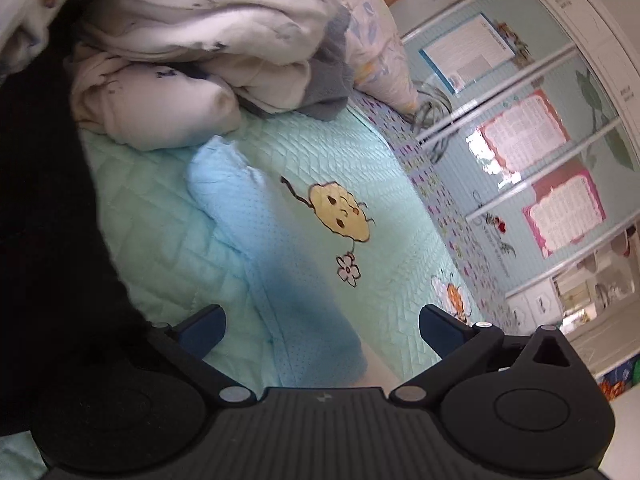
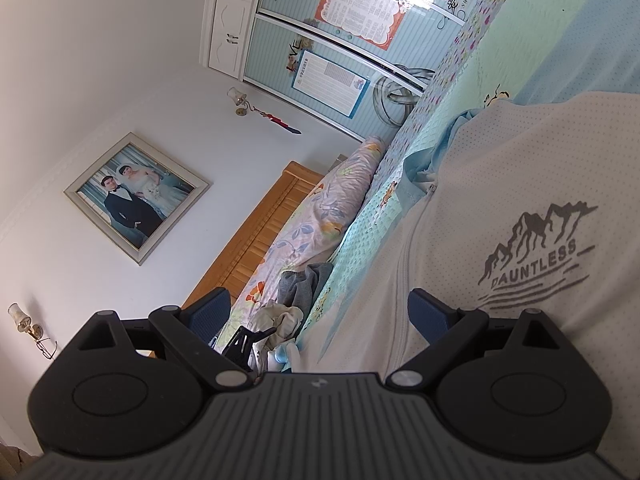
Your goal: Fold clothes
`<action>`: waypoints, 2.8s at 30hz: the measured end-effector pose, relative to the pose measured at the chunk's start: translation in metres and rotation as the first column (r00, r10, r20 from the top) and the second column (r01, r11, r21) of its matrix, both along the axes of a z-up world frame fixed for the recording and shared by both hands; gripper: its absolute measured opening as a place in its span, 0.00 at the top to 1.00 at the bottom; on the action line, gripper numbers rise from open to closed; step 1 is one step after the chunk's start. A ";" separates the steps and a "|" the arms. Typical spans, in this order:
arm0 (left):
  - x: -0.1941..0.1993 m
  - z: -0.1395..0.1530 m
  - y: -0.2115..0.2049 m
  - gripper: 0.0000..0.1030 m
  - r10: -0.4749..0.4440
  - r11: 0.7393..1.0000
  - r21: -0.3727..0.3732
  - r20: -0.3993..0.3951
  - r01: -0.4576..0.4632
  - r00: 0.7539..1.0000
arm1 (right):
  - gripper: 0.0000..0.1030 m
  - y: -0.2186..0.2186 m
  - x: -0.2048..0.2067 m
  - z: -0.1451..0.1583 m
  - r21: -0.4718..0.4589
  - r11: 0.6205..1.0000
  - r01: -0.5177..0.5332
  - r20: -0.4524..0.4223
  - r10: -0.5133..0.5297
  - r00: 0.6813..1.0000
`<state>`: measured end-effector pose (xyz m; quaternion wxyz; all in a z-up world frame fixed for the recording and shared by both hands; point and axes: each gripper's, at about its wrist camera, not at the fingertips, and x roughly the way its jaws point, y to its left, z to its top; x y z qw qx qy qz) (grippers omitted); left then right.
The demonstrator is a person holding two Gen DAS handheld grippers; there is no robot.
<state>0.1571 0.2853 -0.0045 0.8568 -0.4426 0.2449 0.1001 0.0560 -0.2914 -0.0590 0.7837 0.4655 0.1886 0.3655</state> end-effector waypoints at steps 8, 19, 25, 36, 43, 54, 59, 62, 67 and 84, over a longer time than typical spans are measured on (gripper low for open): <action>0.023 -0.010 0.007 0.01 -0.006 0.997 -0.078 0.036 0.008 0.999 | 0.07 0.003 0.000 -0.001 -0.001 1.000 0.000 0.001 0.000 1.000; -0.006 -0.019 0.016 0.05 0.064 0.966 -0.259 0.223 -0.004 0.973 | 0.07 0.004 0.000 0.000 -0.003 1.000 0.001 0.001 -0.001 1.000; -0.035 -0.010 0.016 0.05 0.116 0.940 -0.342 0.300 -0.007 0.947 | 0.07 0.003 0.001 0.001 -0.006 1.000 0.000 0.001 0.000 1.000; -0.076 0.039 0.014 0.02 0.160 0.972 -0.217 0.304 -0.095 0.939 | 0.07 0.004 0.001 0.001 -0.005 1.000 0.000 0.001 0.000 1.000; -0.101 0.039 0.002 0.01 0.120 0.988 -0.112 0.096 -0.109 0.988 | 0.07 0.004 0.001 0.001 -0.004 1.000 0.000 0.001 0.000 1.000; -0.037 0.058 0.018 0.01 0.080 0.970 0.239 -0.103 -0.054 0.991 | 0.07 0.004 0.000 0.001 -0.001 1.000 0.000 0.002 0.000 1.000; 0.000 0.038 0.031 0.03 0.115 0.949 0.316 -0.279 -0.022 0.953 | 0.07 0.004 0.000 0.000 0.001 1.000 0.001 0.002 -0.001 1.000; 0.015 0.025 0.028 0.09 0.110 0.929 0.367 -0.388 0.044 0.915 | 0.07 0.004 0.000 0.000 0.002 1.000 0.001 0.002 -0.001 1.000; 0.029 0.022 0.002 0.28 0.077 0.823 0.521 -0.497 0.226 0.864 | 0.07 0.004 -0.001 0.000 0.002 1.000 0.002 0.002 -0.002 1.000; 0.021 0.079 -0.067 0.01 0.460 0.069 0.949 -0.304 0.307 0.834 | 0.07 0.003 0.000 0.000 -0.002 1.000 0.002 0.001 -0.002 1.000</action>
